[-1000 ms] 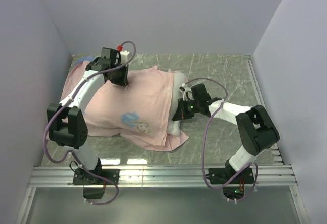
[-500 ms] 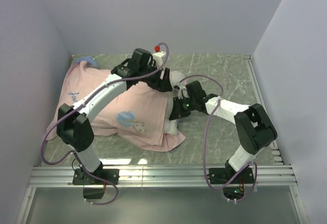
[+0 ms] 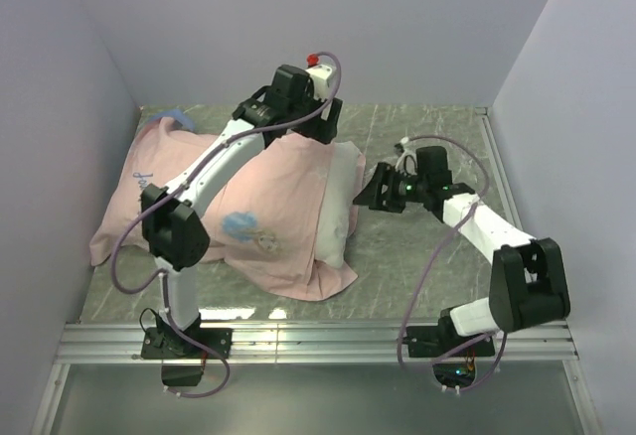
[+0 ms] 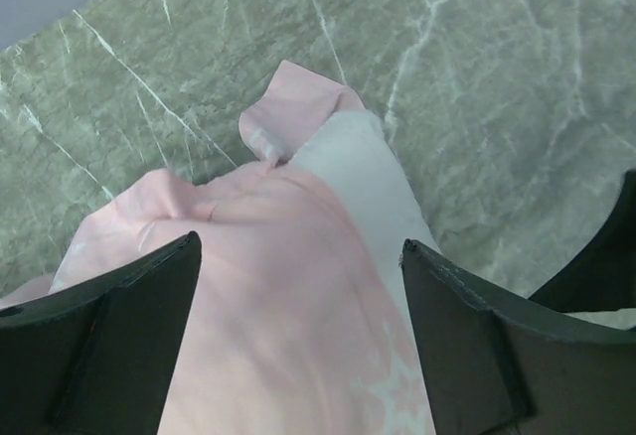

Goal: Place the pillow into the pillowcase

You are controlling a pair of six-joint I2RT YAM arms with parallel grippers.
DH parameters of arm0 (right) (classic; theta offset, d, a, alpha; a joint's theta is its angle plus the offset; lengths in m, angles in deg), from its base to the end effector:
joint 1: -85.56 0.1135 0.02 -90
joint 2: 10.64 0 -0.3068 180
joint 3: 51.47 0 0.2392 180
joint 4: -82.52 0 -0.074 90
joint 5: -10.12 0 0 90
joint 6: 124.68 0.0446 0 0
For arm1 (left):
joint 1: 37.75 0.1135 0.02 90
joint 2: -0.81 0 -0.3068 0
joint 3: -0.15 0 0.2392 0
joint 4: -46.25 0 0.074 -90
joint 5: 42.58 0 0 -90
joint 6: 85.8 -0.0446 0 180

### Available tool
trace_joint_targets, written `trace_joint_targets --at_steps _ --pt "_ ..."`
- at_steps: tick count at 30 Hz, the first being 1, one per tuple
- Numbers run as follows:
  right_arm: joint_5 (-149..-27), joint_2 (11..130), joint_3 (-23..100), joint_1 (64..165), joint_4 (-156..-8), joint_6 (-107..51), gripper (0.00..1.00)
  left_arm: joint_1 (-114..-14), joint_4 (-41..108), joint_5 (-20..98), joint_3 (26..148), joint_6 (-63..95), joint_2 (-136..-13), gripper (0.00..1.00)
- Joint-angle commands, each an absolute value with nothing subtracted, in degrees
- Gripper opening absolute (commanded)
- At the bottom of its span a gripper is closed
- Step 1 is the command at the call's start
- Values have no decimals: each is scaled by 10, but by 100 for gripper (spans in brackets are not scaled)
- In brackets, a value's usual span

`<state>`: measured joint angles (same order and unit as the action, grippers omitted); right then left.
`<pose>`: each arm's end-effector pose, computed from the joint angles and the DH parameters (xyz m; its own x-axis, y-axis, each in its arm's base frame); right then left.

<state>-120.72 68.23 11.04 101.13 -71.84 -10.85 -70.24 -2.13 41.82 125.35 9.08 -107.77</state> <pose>0.2526 0.1007 0.2751 -0.8608 0.0774 -0.5030 -0.3536 0.6199 0.7005 0.3752 -0.2441 0.4104 -0.4938 0.2141 -0.8428 0.5646 0.8161 -0.1235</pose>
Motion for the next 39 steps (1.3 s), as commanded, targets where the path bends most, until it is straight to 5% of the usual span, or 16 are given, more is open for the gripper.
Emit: trace_joint_targets --at_steps 1,9,12,15,16,19,24,39 --pt "-1216 719 145 967 -767 3 73 -712 -57 454 1320 79 -1126 88" --pt "-1237 877 174 967 -951 174 74 -724 -89 472 1357 106 -1198 79" --pt "-1238 905 172 977 -1001 209 74 -723 -86 472 1349 112 -1207 67" --pt "-1263 931 163 990 -1074 243 63 -722 -68 472 1336 123 -1201 41" --pt "-1270 940 160 994 -1084 254 57 -722 -63 466 1336 129 -1196 22" --pt "-1291 953 168 1029 -1078 240 47 -723 -36 423 1334 146 -1181 0" --pt "-1308 974 184 1074 -1062 221 45 -740 17 318 1322 196 -1150 0" --pt "-1323 976 230 1088 -993 176 41 -801 161 246 1217 332 -1075 0"
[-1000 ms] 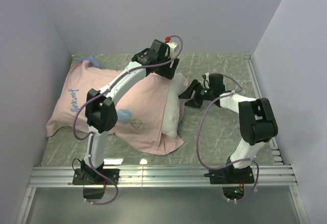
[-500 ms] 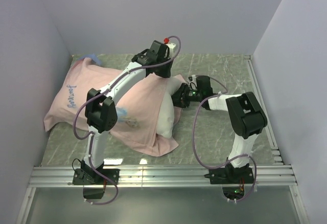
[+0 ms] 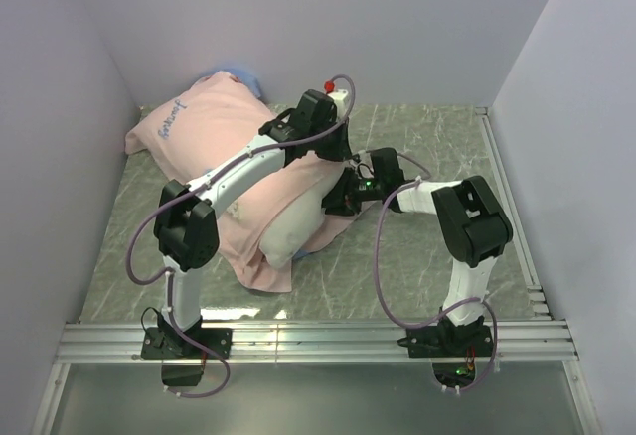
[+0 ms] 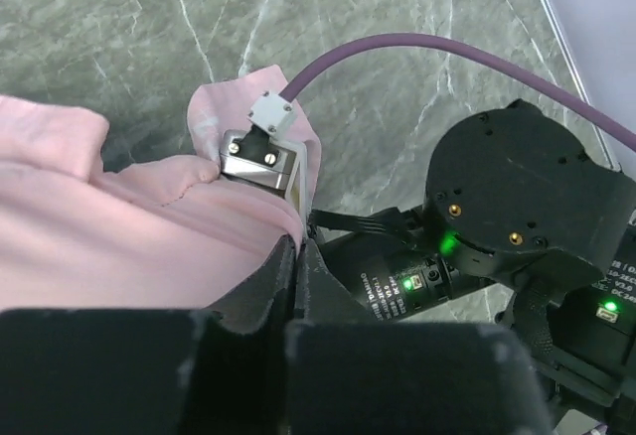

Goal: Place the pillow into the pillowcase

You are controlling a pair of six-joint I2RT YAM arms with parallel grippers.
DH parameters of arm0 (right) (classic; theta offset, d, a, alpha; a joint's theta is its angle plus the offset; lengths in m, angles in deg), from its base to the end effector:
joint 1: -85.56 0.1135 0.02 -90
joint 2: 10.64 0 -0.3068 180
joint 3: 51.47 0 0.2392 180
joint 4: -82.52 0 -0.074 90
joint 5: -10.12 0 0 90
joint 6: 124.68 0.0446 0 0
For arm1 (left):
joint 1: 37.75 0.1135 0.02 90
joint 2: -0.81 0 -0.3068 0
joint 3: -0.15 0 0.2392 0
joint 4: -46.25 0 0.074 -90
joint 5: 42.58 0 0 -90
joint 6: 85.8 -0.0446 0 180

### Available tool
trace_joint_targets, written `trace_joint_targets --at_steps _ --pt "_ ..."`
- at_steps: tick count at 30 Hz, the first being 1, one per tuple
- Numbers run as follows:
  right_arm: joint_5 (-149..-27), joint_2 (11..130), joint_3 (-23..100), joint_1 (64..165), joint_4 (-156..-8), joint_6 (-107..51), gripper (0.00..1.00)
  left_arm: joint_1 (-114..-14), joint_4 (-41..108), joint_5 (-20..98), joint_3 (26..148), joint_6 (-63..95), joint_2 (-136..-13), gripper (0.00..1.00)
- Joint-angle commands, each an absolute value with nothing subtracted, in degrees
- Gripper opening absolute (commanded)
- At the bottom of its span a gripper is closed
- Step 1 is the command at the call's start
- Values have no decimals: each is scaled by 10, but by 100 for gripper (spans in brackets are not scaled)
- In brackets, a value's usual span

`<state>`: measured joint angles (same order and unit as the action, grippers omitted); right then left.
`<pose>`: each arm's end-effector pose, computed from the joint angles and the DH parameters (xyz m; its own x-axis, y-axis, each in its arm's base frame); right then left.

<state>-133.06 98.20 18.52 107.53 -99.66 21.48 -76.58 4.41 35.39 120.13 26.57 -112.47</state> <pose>0.3448 0.1776 0.1937 -0.9892 0.1377 -0.0496 0.0036 0.3613 0.9324 0.3642 -0.3051 0.3555 -0.6986 0.0844 -0.7106 0.5192 0.7431 -0.4222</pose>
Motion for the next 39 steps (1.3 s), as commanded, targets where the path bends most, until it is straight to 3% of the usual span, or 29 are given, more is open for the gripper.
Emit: trace_joint_targets --at_steps 1,3,4,7,12,17,24,27,29,30,34,37,39 --pt "-1317 960 233 1081 -969 155 43 -799 147 253 1224 308 -1072 6" --pt "-1296 922 223 1058 -893 90 54 -781 96 261 1241 240 -1063 31" --pt "-1289 907 218 1048 -866 67 56 -777 71 279 1247 208 -1055 54" --pt "-1266 848 190 1019 -769 -9 61 -765 25 346 1214 86 -999 76" --pt "-1190 777 152 990 -679 -68 71 -788 14 424 1052 -78 -872 92" --pt "-1112 816 162 986 -670 -47 76 -880 17 576 921 -126 -832 97" --pt "-1129 919 178 972 -749 41 76 -950 173 756 803 -184 -868 99" --pt "-1119 952 196 977 -764 70 76 -943 196 787 795 -177 -912 96" --pt "-1094 965 204 977 -756 75 73 -924 191 750 807 -159 -915 75" --pt "-1083 973 209 977 -744 75 72 -919 178 737 814 -147 -911 55" --pt "-1026 977 194 976 -727 73 63 -900 156 649 849 -122 -886 21" --pt "-1003 997 190 977 -730 77 54 -882 121 612 885 -96 -882 12" --pt "-990 1024 210 979 -729 69 38 -872 106 584 901 -86 -884 11"
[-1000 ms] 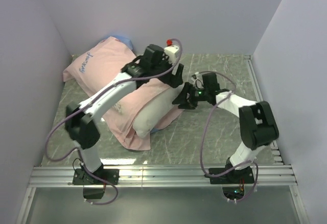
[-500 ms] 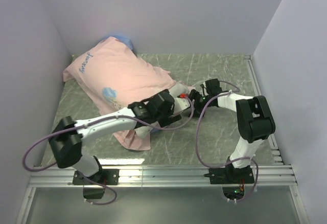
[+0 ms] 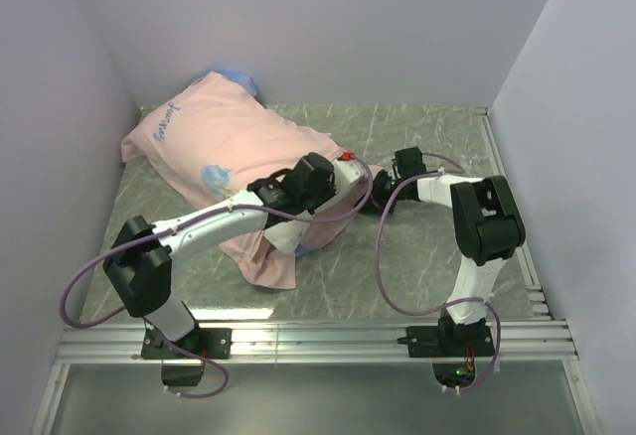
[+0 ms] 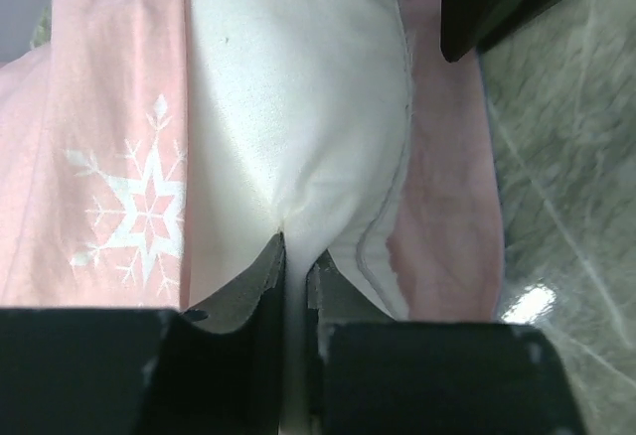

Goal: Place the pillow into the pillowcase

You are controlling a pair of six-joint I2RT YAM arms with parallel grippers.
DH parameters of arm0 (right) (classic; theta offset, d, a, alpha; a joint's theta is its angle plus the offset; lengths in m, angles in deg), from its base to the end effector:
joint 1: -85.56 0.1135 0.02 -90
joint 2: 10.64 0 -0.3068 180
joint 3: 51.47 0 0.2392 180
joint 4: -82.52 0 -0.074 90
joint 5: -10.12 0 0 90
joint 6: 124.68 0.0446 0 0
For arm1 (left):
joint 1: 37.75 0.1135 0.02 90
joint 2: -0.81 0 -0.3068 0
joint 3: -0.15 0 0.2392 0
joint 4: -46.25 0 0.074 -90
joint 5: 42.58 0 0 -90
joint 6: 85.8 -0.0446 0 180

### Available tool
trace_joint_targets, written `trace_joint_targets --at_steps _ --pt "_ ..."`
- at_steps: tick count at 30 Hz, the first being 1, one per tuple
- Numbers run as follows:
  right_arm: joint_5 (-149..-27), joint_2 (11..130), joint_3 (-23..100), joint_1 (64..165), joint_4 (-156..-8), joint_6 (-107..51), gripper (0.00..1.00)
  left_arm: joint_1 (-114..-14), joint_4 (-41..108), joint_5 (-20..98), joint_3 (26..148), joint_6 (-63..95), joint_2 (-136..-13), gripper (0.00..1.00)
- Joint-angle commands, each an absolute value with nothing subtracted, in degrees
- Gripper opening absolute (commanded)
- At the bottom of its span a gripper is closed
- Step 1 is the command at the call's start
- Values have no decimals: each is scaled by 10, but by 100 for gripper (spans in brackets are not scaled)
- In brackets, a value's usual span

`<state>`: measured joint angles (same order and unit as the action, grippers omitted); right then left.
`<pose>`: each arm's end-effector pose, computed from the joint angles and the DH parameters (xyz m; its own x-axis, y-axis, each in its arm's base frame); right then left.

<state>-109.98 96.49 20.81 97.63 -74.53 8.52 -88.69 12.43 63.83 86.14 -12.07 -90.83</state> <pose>0.3539 0.0985 0.1747 -0.9059 0.4119 -0.0979 0.2441 0.6971 0.6741 0.2347 -0.2692 0.3224 -0.2143 0.6906 -0.6907 0.6953 0.6045 0.3887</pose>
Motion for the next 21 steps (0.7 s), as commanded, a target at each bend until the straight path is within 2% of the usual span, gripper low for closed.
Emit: trace_joint_targets --at_steps 1,2,4,14,18,19,21 --pt "-979 1033 218 976 -727 66 32 -868 105 578 902 -80 -882 11" --pt "-978 1039 225 979 -719 58 15 -861 103 571 903 -77 -881 11" --pt "-997 1041 233 979 -722 38 0 -855 100 556 907 -68 -883 10" --pt "-952 823 182 880 -679 -115 0 -767 69 387 967 23 -920 6" --pt "-1024 802 211 881 -644 -179 0 -746 67 308 984 62 -946 9" --pt "-1016 805 220 893 -633 -194 27 -738 61 281 990 66 -952 10" --pt "-959 830 263 920 -593 -243 64 -718 53 231 1007 76 -963 11"
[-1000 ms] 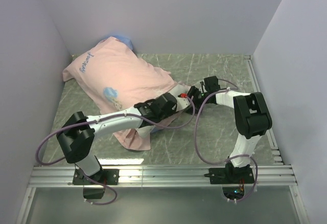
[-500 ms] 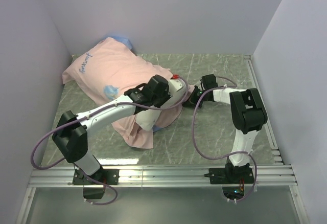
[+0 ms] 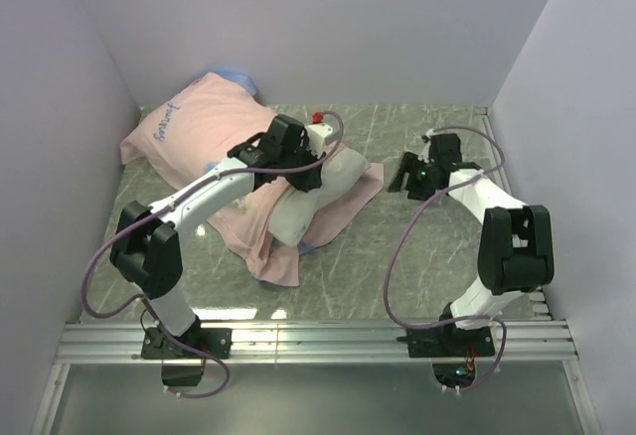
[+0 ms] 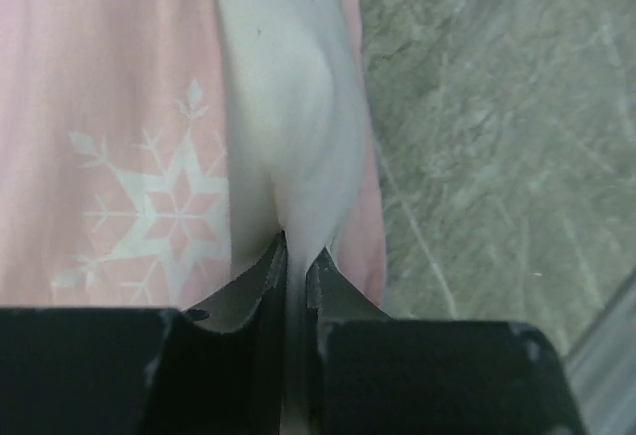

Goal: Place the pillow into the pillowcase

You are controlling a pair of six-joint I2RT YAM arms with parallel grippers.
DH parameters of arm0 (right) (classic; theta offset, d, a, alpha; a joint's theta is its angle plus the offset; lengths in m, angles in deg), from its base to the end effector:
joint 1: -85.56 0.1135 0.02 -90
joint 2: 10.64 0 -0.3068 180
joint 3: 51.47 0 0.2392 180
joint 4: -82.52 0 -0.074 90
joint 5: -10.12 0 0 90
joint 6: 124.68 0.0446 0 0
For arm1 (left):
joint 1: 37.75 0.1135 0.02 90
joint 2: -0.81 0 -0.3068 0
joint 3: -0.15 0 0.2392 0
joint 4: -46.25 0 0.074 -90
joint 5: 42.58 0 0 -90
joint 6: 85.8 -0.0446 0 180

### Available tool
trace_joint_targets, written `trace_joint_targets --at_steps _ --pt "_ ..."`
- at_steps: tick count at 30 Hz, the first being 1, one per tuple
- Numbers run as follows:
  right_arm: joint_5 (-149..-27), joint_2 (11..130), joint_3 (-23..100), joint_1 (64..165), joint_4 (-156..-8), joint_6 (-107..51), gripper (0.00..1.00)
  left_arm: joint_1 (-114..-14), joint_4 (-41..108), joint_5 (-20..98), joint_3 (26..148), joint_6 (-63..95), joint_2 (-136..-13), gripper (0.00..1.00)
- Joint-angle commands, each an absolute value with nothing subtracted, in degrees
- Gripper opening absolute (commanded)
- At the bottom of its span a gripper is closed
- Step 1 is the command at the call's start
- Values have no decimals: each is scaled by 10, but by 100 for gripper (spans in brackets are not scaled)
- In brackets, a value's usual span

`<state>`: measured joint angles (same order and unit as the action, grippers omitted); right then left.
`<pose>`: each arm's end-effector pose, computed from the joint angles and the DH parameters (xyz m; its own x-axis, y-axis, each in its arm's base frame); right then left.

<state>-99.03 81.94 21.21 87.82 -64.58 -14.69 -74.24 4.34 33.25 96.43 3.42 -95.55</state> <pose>0.3281 0.0276 0.2461 -0.8284 0.2905 -0.4788 0.0508 0.8904 0.4522 0.2993 -0.2350 0.3396 -0.5280 0.4069 -0.7454 0.7301 0.6658 -0.1536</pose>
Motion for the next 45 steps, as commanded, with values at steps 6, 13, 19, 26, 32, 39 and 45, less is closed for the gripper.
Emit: trace_joint_targets --at_steps 6,13,19,26,32,39,45 --pt "-903 910 329 960 -589 -294 98 -663 37 140 1032 99 -982 9" --pt "-820 1012 449 1002 -566 -317 99 -625 18 77 1054 109 -1002 7" --pt "-851 1018 454 1017 -620 -448 99 -607 19 30 1054 107 -1006 7" --pt "-953 1091 524 1025 -513 -511 84 -572 36 -1 1073 147 -1029 6" --pt "-985 1159 617 1026 -420 -540 46 -566 34 -10 1089 158 -1038 6" --pt "-1127 1060 579 959 -330 -549 0 -565 33 170 1074 137 -1024 0" --pt "-1231 922 605 817 -205 -565 0 -574 24 402 1068 129 -1067 0"
